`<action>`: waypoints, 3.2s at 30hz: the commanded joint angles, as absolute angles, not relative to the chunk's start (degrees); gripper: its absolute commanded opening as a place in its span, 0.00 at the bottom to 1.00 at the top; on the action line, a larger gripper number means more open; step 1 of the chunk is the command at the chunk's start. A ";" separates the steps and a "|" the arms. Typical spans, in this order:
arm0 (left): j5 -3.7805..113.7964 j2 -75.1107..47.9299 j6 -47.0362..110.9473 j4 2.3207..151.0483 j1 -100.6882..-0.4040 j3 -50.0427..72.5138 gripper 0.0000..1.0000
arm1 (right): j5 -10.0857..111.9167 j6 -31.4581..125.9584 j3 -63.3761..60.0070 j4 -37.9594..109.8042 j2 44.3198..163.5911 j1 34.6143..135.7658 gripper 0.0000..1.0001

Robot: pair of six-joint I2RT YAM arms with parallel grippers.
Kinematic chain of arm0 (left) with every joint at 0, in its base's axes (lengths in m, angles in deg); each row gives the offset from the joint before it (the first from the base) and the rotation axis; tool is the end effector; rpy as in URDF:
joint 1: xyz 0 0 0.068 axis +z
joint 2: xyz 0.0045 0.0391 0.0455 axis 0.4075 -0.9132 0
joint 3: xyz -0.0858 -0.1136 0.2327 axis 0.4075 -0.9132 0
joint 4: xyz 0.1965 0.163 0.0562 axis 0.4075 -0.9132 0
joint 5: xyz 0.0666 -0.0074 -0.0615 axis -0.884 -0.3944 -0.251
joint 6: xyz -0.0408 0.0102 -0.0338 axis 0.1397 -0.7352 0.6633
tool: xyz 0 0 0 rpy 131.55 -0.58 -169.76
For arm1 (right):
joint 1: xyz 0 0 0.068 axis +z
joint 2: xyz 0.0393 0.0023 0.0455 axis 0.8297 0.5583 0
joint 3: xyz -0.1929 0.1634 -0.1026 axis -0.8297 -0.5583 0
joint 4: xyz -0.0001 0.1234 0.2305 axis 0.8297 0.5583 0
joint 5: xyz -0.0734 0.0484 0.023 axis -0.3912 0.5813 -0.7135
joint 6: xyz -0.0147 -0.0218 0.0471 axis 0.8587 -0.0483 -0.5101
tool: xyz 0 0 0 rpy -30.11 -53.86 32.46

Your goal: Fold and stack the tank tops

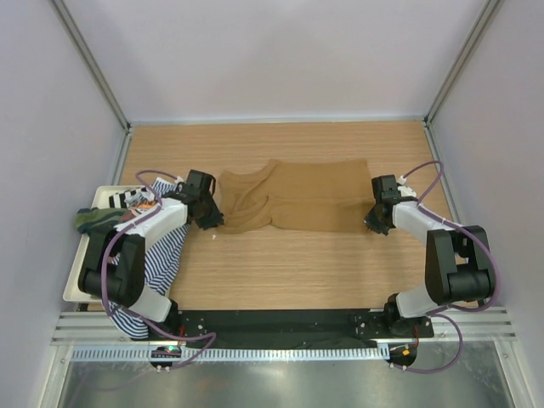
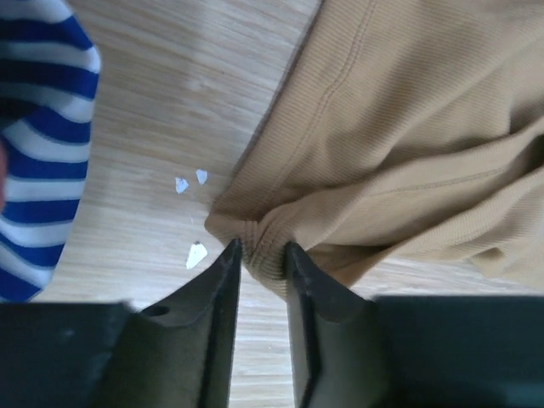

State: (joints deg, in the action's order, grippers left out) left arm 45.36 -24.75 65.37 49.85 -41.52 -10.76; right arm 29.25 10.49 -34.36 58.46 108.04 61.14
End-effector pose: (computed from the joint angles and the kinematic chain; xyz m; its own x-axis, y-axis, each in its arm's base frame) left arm 0.2769 -0.0863 0.1839 -0.7950 -0.4908 -0.3565 -0.3862 0.8627 -0.3264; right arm 0.2645 0.0149 0.1578 -0.6456 0.6141 -0.4540 0.6348 0.7620 0.1281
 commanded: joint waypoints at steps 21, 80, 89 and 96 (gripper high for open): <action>43.05 -18.69 67.04 46.37 -36.79 -11.53 0.00 | 24.55 11.26 -36.88 67.14 101.10 61.07 0.01; 32.34 -54.03 58.70 39.86 -38.90 26.34 0.00 | 32.90 21.01 -6.30 54.67 120.95 56.77 0.59; 28.20 -50.34 56.50 39.25 -38.64 25.64 0.53 | 37.74 23.48 -2.80 50.71 127.36 56.77 0.56; 31.19 -48.66 52.63 43.20 -42.67 28.88 0.67 | 38.88 24.62 1.34 49.12 132.82 56.77 0.48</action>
